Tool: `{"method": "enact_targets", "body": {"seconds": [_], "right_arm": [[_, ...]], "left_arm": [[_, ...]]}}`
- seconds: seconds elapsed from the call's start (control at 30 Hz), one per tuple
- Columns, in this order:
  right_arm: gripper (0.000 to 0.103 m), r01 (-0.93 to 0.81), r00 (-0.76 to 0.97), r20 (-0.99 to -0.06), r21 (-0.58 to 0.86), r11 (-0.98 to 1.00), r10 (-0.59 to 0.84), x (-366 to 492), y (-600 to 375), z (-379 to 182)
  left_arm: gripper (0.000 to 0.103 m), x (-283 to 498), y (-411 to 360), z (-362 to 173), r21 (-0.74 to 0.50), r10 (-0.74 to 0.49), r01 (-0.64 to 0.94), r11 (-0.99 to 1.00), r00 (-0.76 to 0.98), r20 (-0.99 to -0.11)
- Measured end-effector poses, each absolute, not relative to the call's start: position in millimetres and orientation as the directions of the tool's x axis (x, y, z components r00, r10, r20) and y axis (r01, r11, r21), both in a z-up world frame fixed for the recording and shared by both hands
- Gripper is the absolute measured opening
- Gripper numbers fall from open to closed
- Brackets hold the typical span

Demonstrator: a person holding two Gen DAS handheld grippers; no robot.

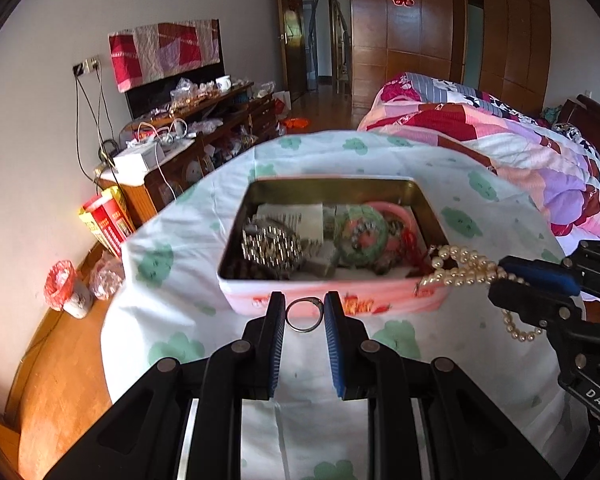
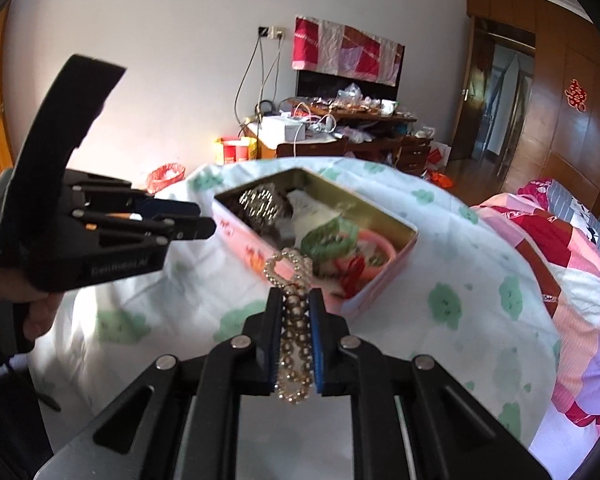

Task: Organize jewelry
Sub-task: 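Carry the silver ring and pearl necklace over the tin with both tools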

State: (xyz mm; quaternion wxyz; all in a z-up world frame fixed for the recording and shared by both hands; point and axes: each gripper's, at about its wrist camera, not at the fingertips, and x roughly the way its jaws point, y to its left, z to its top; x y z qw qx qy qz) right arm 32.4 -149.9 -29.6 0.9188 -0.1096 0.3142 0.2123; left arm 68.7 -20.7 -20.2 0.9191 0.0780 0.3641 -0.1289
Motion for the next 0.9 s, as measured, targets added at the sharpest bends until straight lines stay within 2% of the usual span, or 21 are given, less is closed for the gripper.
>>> {"method": "enact_targets", "body": {"seconds": [0.5,0.9], "right_arm": [[0.015,-0.409,0.748,-0.598,-0.070,0.910,0.290,66.1,-154.7,-15.6],[0.015,-0.371,0.764,-0.589,-0.066,0.926,0.264,95.0,-157.5,-10.1]], "left_arm": [[0.020,98.6,-33.6,16.1,0.119,-0.163,0.311,0.943,0.744,-0.648],[0.020,137.3,-39.3,11.7,0.145,-0.121,0.283,0.948,0.743,-0.658]]}}
